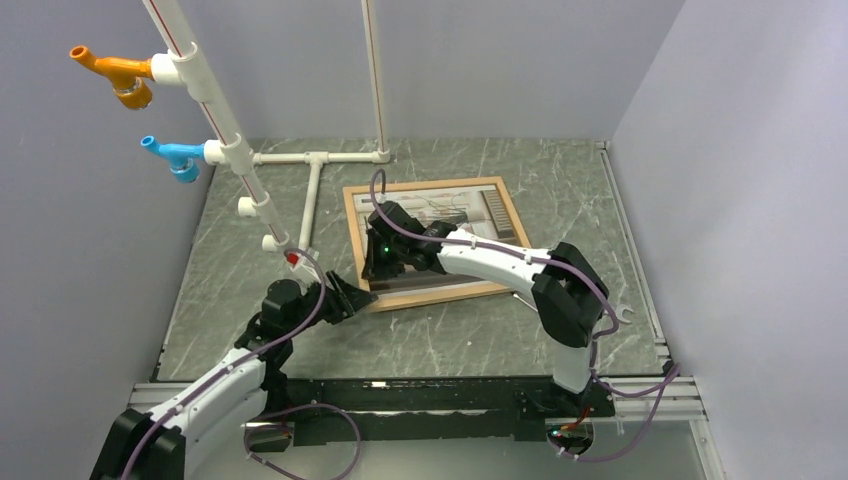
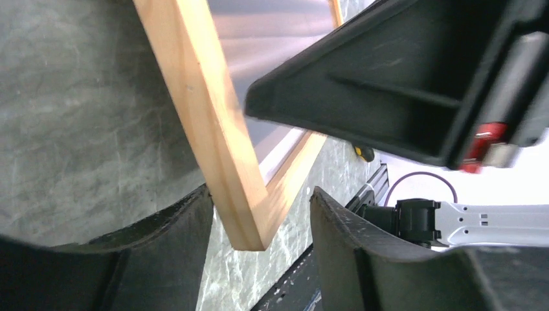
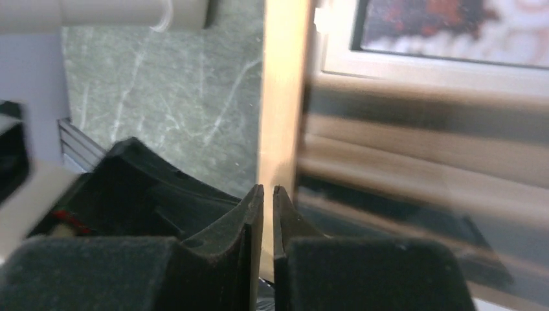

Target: Take the photo out of the frame

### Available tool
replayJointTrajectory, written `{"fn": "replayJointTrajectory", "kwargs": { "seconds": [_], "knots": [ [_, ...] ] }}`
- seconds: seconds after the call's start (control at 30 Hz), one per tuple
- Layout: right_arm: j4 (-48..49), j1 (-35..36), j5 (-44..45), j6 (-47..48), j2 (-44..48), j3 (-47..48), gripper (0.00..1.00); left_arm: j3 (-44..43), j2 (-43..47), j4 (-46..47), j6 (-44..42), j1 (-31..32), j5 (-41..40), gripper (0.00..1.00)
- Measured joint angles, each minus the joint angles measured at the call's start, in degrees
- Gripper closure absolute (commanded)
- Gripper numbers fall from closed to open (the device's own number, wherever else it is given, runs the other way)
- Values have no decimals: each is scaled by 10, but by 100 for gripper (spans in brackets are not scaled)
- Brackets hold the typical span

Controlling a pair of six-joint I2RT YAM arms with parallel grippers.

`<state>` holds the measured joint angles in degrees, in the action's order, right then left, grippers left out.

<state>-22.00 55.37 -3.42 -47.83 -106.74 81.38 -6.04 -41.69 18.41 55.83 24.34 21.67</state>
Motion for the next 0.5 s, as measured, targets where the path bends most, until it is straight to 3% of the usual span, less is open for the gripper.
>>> {"fn": "replayJointTrajectory", "kwargs": {
  "seconds": [0.23, 0.37, 0.5],
  "knots": [
    [40, -2, -33, -7, 18, 0, 100, 17, -35, 20, 9, 3, 2, 64],
    [50, -2, -44, -1, 24, -1, 97, 19, -23, 23, 15, 3, -1, 81],
    [70, -10, -56, 44, 49, -36, 47, 19, 6, 17, 30, 3, -13, 92]
  ]
}}
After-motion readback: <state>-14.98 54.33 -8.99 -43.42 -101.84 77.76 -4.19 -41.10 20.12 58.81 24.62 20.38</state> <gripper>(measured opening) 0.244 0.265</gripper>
